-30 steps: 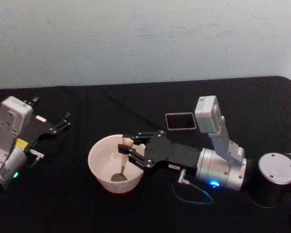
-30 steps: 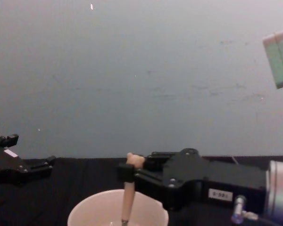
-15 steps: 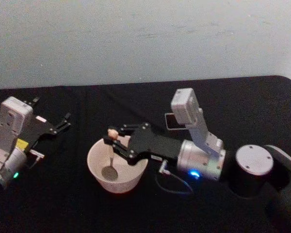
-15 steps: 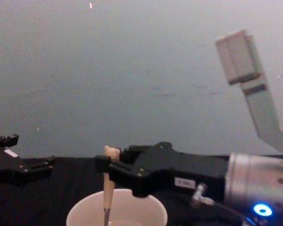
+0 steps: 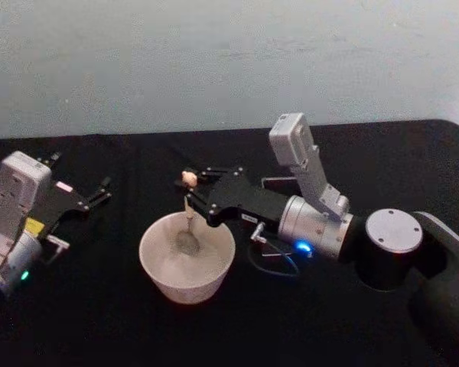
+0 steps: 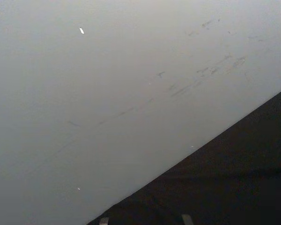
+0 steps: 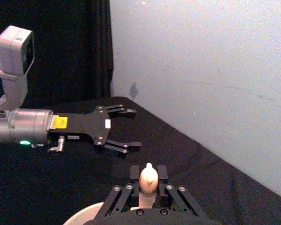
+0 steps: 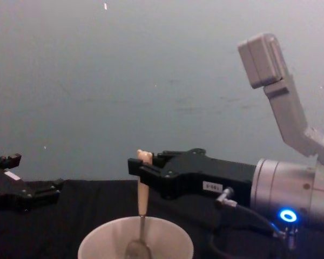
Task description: Pick up the stirring spoon with one hand, stir inside the cup, then place it back in its original position.
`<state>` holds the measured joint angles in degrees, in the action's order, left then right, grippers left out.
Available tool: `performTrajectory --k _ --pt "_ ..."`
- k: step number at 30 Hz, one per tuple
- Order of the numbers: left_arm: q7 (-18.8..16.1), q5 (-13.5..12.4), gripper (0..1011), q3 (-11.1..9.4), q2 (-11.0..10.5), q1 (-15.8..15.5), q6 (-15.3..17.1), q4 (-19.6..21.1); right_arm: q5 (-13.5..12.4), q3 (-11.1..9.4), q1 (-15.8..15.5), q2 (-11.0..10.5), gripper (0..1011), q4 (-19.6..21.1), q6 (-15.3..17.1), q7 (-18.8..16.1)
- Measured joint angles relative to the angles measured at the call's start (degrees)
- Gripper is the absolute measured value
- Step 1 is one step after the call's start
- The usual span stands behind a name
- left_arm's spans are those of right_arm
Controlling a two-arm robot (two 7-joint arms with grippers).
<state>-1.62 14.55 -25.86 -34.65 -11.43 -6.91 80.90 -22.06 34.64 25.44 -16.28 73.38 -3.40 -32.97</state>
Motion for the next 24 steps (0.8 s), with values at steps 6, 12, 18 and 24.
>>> performTrajectory --k 6,12,18,24 --pt "0.00 0.00 1001 0.00 0.00 0.00 0.00 0.00 -0.02 -1.20 -0.67 -1.00 215 0.83 0.06 -0.02" --pt "0.00 0.00 1001 0.00 0.00 0.00 0.00 0.00 -0.53 -2.06 -1.85 -2.42 215 2.62 0.39 -0.47" --pt "0.00 0.00 1001 0.00 0.00 0.00 0.00 0.00 -1.43 -2.74 -3.20 -4.03 215 4.57 1.00 -1.09" --pt "0.00 0.00 1001 0.00 0.00 0.00 0.00 0.00 -2.14 -2.90 -4.59 -5.65 215 6.32 1.39 -2.00"
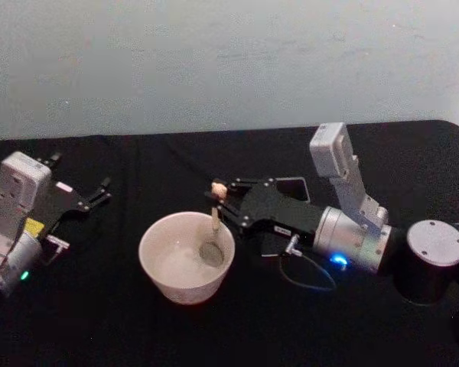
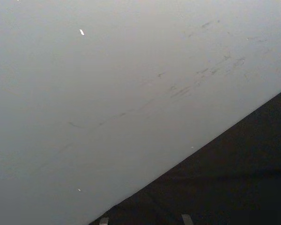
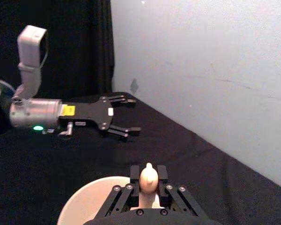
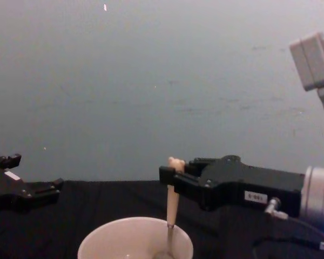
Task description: Pick up the stirring spoon with one hand, stir inside the cup, then place it back in its original position.
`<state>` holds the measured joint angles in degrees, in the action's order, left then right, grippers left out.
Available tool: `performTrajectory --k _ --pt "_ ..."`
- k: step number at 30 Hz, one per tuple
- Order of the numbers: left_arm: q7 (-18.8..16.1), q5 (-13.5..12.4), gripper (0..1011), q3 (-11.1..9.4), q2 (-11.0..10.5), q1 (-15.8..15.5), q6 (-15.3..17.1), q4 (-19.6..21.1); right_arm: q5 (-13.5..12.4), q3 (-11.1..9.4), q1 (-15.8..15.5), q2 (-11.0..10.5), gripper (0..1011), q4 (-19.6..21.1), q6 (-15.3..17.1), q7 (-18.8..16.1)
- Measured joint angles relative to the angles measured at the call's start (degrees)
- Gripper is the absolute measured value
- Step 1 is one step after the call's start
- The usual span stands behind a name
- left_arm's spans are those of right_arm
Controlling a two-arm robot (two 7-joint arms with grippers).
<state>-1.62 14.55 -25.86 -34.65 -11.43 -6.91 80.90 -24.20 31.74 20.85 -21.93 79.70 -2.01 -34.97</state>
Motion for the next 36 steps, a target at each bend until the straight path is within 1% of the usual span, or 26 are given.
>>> performTrajectory --k 10,14,18,19,20,26,31,32,36 --pt "0.00 0.00 1001 0.00 0.00 0.00 0.00 0.00 -1.99 0.63 -2.40 -3.13 215 4.75 0.15 -2.84" --pt "0.00 0.00 1001 0.00 0.00 0.00 0.00 0.00 -2.39 1.20 -2.66 -3.60 215 5.85 0.13 -3.32" --pt "0.00 0.00 1001 0.00 0.00 0.00 0.00 0.00 -2.41 1.76 -2.57 -3.50 215 6.17 0.10 -3.34" --pt "0.00 0.00 1001 0.00 0.00 0.00 0.00 0.00 -2.35 2.14 -2.29 -3.15 215 6.19 0.08 -3.11" --pt "0.00 0.00 1001 0.00 0.00 0.00 0.00 0.00 -2.35 2.14 -2.29 -3.15 215 6.19 0.08 -3.11" --pt "0.00 0.00 1001 0.00 0.00 0.00 0.00 0.00 -1.88 2.86 -0.94 -1.59 215 5.16 0.03 -1.93" --pt "0.00 0.00 1001 0.00 0.00 0.00 0.00 0.00 -0.95 3.11 0.85 0.61 215 2.71 -0.06 -0.21" --pt "0.00 0.00 1001 0.00 0.00 0.00 -0.01 0.00 -0.95 3.11 0.85 0.61 215 2.71 -0.06 -0.21" --pt "0.00 0.00 1001 0.00 0.00 0.00 0.00 0.00 -0.38 2.90 1.96 1.83 214 0.54 -0.05 0.93"
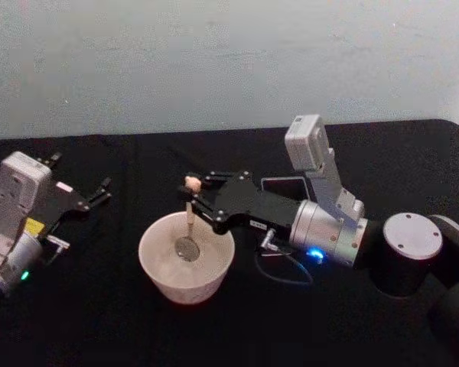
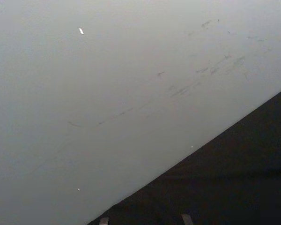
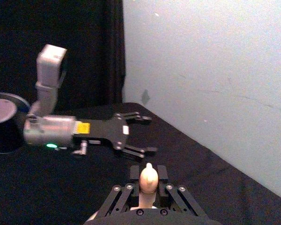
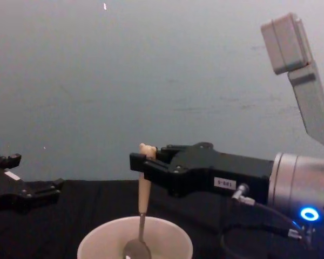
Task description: Pick up the stirring spoon with one hand, stir inside the cup, then place it back in its original position.
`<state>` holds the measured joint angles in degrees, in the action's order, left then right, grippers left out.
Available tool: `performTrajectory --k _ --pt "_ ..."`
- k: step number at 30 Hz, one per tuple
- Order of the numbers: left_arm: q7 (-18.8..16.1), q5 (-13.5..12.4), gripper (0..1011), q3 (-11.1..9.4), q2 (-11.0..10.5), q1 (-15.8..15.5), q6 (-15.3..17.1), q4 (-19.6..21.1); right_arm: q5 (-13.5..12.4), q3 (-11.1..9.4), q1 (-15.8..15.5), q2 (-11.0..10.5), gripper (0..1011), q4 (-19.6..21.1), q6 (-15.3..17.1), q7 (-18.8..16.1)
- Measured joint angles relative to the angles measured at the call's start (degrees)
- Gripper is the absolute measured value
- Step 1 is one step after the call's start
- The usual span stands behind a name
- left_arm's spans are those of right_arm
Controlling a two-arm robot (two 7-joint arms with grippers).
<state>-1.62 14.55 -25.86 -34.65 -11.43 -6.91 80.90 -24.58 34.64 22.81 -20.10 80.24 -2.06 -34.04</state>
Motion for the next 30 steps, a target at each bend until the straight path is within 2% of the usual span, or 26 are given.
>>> performTrajectory --k 7,12,20,30 --pt "0.00 0.00 1002 0.00 0.00 0.00 0.00 0.00 0.51 -0.94 0.96 0.80 215 -2.49 -0.05 0.83" --pt "0.00 0.00 1001 0.00 0.00 0.00 0.00 0.00 0.57 -1.52 1.04 0.67 215 -2.85 -0.13 0.84" --pt "0.00 -0.01 1001 0.00 0.00 0.00 0.00 0.00 -0.12 -2.42 -0.37 -0.99 215 -1.08 -0.01 -0.10" --pt "0.00 0.00 1001 0.00 0.00 0.00 0.00 0.00 -1.85 -2.67 -3.47 -4.43 215 3.16 0.67 -2.19"
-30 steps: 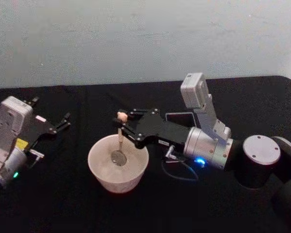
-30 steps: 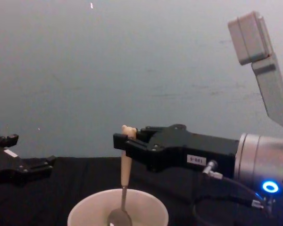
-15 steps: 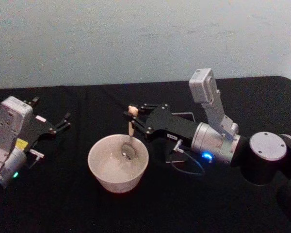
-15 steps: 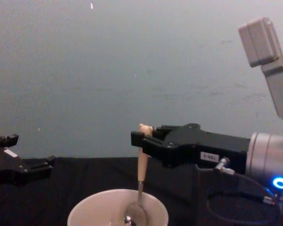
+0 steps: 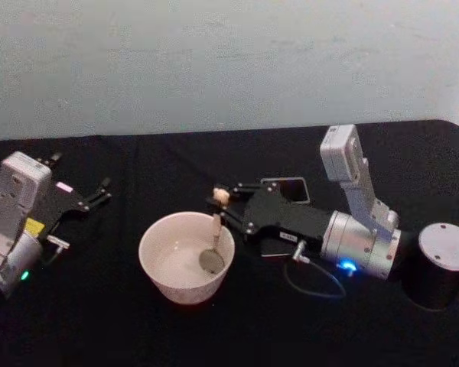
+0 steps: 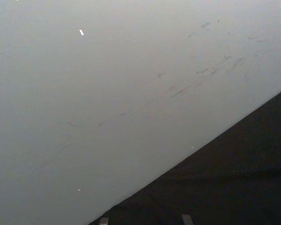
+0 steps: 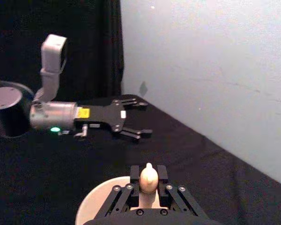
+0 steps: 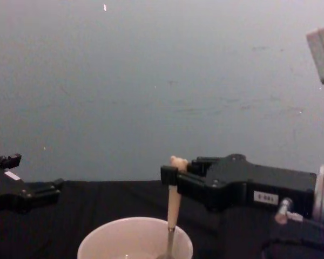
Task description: Pick up the stirring spoon with one hand, stir inside the cup, then place it back in its original position.
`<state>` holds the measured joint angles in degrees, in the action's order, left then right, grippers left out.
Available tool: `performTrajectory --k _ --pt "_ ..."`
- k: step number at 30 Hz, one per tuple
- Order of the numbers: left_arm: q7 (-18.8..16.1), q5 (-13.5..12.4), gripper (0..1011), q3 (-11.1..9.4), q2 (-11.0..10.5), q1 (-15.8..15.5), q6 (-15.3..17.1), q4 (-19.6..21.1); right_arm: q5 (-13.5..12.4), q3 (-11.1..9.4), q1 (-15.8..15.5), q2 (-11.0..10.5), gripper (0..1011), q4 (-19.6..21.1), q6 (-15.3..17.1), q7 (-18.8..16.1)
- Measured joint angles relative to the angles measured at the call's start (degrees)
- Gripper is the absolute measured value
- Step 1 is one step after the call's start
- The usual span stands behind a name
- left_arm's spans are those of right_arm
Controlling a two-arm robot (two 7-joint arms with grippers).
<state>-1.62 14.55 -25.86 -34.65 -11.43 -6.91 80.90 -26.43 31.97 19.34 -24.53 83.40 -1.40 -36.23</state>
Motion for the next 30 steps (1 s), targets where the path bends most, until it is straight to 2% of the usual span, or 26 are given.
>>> performTrajectory --k 6,11,22,30 --pt "0.00 0.00 1001 0.00 0.00 0.00 0.00 0.00 -0.15 0.99 -1.02 -0.95 215 1.24 0.17 -0.71" --pt "0.00 0.00 1001 0.00 0.00 0.00 0.00 0.00 -0.06 1.76 -1.00 -0.61 215 1.42 0.32 -0.72" --pt "0.00 0.00 1001 0.00 0.00 0.00 0.00 0.00 0.01 3.10 0.74 1.76 215 0.49 0.76 0.02" --pt "0.00 0.00 1001 0.00 0.00 0.00 0.00 0.00 0.98 3.40 2.97 4.15 215 -2.77 0.91 1.57"
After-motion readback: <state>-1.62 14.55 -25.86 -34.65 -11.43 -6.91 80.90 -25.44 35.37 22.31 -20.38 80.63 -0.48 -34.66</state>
